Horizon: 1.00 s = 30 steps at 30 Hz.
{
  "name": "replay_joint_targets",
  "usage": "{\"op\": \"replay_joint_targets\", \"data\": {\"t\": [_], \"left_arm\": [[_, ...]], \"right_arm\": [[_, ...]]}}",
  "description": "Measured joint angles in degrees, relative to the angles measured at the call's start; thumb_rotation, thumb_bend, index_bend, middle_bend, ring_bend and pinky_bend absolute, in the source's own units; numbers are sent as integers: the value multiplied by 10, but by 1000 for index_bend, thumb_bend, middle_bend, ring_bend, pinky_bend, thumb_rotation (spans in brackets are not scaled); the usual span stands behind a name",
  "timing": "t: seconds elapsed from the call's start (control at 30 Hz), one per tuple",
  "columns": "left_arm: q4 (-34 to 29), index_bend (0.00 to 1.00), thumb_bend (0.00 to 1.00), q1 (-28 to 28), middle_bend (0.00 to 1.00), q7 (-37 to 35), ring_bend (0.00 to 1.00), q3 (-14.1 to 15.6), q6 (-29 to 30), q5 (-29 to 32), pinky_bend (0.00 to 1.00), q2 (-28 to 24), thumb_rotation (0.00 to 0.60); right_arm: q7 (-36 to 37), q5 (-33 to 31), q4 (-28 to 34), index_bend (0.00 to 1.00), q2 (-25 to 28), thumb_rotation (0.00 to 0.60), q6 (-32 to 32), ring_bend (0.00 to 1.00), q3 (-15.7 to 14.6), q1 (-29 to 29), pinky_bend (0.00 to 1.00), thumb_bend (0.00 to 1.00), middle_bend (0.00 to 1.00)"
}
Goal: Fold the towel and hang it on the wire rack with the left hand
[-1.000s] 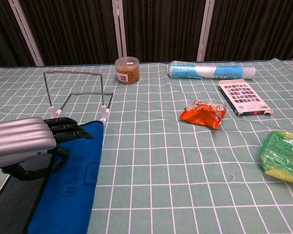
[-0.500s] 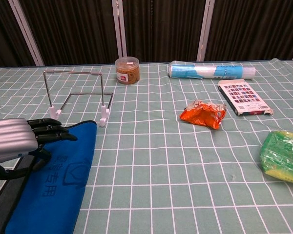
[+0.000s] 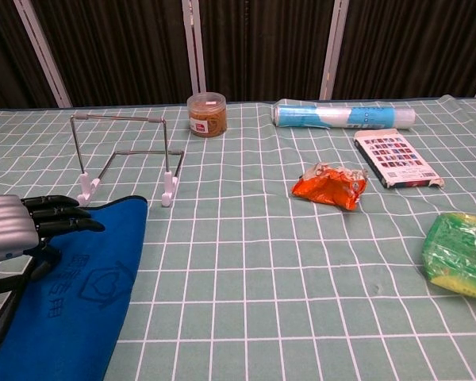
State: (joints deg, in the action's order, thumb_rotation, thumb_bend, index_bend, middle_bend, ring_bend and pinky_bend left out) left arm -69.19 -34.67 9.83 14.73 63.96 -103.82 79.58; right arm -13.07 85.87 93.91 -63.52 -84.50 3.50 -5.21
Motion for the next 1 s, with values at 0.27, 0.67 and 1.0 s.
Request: {"op": "replay_joint_targets", "data": {"t": [0.27,0.67,1.0], "left_arm": [[9,624,658,6,0,2,0,-3,4,-4,0,-6,600],[22,616,658,11,0,5,0,-7,2,-8,0,2,600],[20,588,657,18,0,13,0,-9,-3,-4,0,-5,600]], "right_arm": [[-2,1,0,0,0,600,0,0,-1,0,0,0,0],[-4,3,2,0,-1,600,-2,0,-1,1,0,0,0],[-2,5,2,0,0,600,-2,0,-1,1,0,0,0]]}}
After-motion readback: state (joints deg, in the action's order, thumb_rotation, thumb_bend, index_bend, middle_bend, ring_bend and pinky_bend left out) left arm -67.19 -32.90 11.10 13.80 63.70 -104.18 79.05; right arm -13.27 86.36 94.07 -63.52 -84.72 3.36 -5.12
